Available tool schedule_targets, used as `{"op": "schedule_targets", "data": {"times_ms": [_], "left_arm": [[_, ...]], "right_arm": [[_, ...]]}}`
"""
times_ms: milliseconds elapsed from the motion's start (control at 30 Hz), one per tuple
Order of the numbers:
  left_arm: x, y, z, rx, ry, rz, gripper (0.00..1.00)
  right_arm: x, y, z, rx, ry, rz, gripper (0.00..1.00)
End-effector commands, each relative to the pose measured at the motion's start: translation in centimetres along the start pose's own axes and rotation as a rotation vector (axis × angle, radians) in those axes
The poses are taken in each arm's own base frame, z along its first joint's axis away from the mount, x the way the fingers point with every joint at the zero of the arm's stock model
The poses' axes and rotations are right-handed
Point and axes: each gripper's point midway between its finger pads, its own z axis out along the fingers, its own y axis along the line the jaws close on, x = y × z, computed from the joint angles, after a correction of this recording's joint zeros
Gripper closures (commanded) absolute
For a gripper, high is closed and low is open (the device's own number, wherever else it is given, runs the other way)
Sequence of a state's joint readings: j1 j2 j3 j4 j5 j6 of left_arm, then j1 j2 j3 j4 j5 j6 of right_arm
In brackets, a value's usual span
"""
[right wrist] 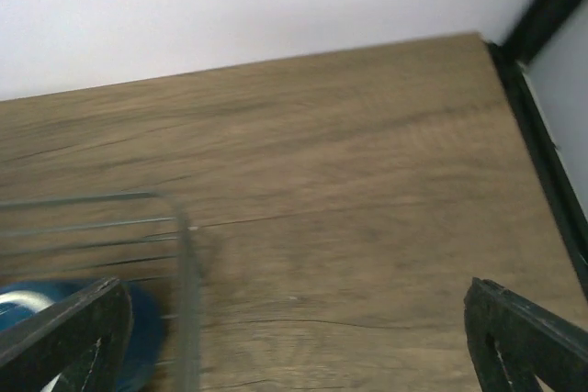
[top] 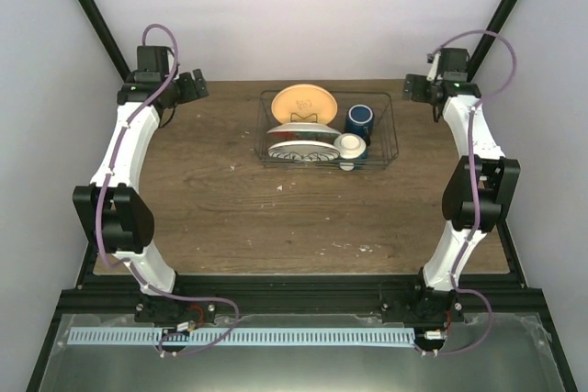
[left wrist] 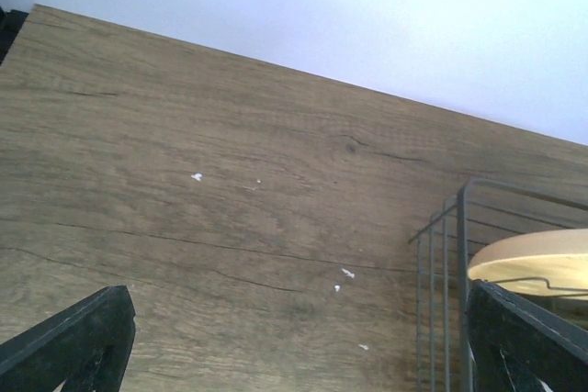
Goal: Load the mixed dishes into the dish rack
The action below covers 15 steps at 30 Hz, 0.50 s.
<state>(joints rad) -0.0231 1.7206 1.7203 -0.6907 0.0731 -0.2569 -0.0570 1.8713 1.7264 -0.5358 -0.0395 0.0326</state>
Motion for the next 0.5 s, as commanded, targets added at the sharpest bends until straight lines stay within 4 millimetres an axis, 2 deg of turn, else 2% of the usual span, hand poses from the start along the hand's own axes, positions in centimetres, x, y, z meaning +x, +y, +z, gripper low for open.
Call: {"op": "schedule_targets", "data": {"times_ms": [0, 100, 200, 467], "left_arm": [[-0.7, 2.1, 0.6, -0.039, -0.001, -0.019, 0.00], [-0.6, 3.0, 1.0, -0.033, 0.002, -0.036, 0.00], [-0.5, 3.4, 1.5, -0.040, 0.002, -0.023, 0.00], [-0.5, 3.3, 2.5, -0.026, 0.006, -0.023, 0.00]], "right_arm": [[1.2, -4.5, 1.2, 0.097, 0.033, 0.144, 0.00], [3.0, -6.5, 1.8, 0.167, 0.075, 0.153, 0.00], [4.5, -7.6, 2.4, 0.203, 0.115, 0.157, 0.00], [5.1, -7.5, 2.8, 0.192, 0.126, 0.154, 0.00]]}}
